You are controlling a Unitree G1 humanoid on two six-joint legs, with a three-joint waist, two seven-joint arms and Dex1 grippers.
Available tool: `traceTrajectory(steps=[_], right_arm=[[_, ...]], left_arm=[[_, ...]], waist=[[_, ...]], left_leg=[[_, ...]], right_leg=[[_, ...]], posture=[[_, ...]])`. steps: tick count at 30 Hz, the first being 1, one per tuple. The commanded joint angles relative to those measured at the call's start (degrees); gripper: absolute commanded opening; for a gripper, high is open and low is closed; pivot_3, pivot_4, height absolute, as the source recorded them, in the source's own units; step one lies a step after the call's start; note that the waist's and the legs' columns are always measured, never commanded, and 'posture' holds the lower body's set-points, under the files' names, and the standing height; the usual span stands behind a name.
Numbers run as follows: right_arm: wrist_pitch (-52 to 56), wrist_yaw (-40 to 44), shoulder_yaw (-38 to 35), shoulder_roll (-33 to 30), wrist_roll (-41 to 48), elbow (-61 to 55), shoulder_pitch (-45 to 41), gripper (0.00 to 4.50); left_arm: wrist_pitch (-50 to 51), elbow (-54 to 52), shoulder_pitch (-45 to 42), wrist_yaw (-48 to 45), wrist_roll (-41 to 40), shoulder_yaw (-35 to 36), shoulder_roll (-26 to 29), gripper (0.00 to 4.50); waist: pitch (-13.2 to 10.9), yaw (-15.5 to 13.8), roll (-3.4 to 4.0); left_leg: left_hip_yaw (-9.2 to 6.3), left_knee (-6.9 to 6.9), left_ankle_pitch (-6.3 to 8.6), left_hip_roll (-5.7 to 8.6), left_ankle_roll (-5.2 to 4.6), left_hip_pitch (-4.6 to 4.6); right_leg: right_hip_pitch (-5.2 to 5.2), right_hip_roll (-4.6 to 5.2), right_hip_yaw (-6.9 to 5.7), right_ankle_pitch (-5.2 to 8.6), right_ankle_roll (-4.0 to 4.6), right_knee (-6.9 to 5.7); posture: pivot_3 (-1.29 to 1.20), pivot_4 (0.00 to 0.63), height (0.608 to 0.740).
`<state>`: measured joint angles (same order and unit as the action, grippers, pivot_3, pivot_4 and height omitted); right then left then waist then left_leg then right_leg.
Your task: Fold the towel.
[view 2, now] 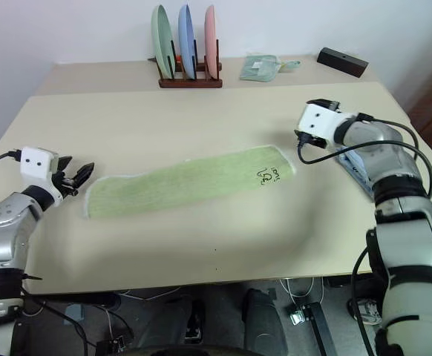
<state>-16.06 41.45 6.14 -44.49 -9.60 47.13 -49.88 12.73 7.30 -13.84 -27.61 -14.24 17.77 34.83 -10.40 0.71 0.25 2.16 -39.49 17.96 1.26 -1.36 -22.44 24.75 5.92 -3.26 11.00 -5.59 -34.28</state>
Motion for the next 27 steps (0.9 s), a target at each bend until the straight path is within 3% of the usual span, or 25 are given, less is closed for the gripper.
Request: traceTrajectory(steps=[1,5,11,19,27], right_arm=[[25.4,12.0,-9.5,-1.1,20.1,-22.6,11.8,4.48],[59.1,8.9,-18.8,0.9,38.8,-42.7,25.0,4.48],[78.2,-4.0,-29.3,8.5,51.5,-54.4,29.8,4.48],[90.1,-26.5,-38.6,23.2,54.7,-53.6,25.9,4.48],[89.5,-40.3,-47.1,32.0,55.0,-47.8,18.6,4.48]], left_arm=[[-2.5,-8.3,2.1,-3.1,-0.8,-2.0,-0.3,2.90],[-2.4,-15.7,3.3,-13.3,-3.2,-8.5,1.0,2.90],[2.7,-23.0,1.7,-22.9,-8.6,-15.5,1.4,2.90],[6.7,-28.3,0.9,-27.5,-11.6,-22.4,-0.1,2.90],[6.6,-28.6,1.9,-26.7,-11.3,-23.5,-1.8,2.90]], waist=[[0.0,-0.3,0.00],[0.0,-1.0,0.03],[0.0,-0.9,0.05],[0.0,-1.3,0.07],[0.0,-1.3,0.07]], left_leg=[[0.00,0.00,0.00,0.01,-0.01,0.00],[-0.01,-0.11,0.04,0.00,-0.06,0.01],[-0.08,-0.18,0.26,-0.03,-0.38,0.09],[-0.05,-0.21,0.24,0.00,-0.42,0.00],[-0.02,-0.32,0.25,0.00,-0.49,0.00]], right_leg=[[-0.02,0.01,-0.01,-0.01,-0.01,0.01],[-0.04,0.21,0.01,-0.01,0.01,0.02],[-0.01,0.29,0.06,-0.15,0.28,-0.05],[0.03,0.03,0.05,-0.16,0.27,-0.04],[0.00,-0.11,0.03,-0.15,0.25,-0.10]], posture=[[0.00,0.150,0.737],[0.00,0.150,0.737],[0.00,0.150,0.737],[0.00,0.150,0.737],[0.00,0.150,0.737]])
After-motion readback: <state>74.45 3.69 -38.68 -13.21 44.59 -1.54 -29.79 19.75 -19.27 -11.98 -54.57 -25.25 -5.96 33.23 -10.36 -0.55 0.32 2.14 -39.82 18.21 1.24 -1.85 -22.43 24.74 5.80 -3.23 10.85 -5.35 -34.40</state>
